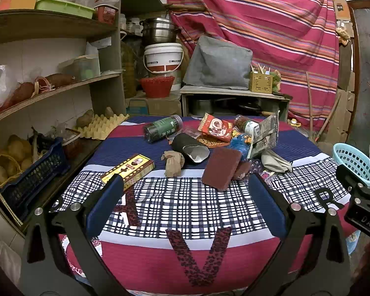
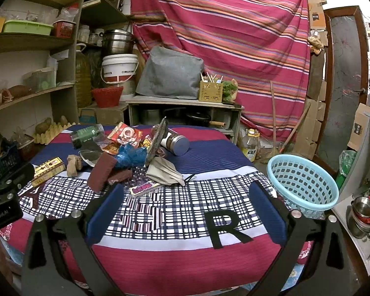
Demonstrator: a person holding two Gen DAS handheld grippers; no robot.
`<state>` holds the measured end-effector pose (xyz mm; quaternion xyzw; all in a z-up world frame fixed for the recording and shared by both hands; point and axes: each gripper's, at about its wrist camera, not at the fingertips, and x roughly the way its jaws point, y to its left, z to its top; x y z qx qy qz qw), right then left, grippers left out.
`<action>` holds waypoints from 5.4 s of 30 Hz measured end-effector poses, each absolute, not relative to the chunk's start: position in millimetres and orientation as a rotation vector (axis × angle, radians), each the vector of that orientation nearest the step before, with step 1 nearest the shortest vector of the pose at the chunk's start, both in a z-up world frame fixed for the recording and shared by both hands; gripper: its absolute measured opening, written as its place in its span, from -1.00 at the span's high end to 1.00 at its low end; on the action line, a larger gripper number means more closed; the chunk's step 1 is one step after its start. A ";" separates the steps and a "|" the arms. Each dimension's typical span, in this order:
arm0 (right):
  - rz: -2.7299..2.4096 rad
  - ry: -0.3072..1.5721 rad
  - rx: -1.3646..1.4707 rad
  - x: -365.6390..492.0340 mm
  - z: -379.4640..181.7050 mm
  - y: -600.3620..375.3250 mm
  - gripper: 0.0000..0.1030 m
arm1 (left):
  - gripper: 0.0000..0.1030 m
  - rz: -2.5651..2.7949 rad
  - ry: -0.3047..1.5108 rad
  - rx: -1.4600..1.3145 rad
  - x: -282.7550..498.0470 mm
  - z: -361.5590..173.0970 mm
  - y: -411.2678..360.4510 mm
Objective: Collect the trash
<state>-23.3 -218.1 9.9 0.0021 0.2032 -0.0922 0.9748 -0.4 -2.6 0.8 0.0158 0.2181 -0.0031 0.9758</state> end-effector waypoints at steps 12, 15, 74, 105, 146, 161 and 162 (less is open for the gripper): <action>-0.188 0.406 0.002 -23.6 9.9 -218.4 -0.92 | -0.90 -0.006 0.439 0.033 -0.4 0.7 -2.6; -0.189 0.407 0.001 -23.8 9.6 -219.7 -0.92 | -0.90 -0.007 0.440 0.032 -0.4 0.7 -2.5; -0.078 0.474 0.013 119.7 33.2 -223.8 -0.92 | -0.90 0.024 0.524 -0.046 165.6 34.7 43.7; -0.218 0.613 0.004 137.2 0.3 -273.7 -0.92 | -0.89 -0.265 0.720 0.151 178.6 -48.3 -46.8; -0.189 0.661 0.026 140.5 -10.4 -272.8 -0.92 | -0.17 -0.121 0.823 0.037 189.4 -35.4 21.7; -0.190 0.662 0.020 141.0 -12.3 -270.9 -0.92 | -0.45 -0.227 0.839 0.086 187.3 -45.2 -13.3; -0.190 0.663 0.019 141.0 -12.3 -270.9 -0.92 | -0.45 -0.229 0.844 0.100 188.8 -47.9 -17.0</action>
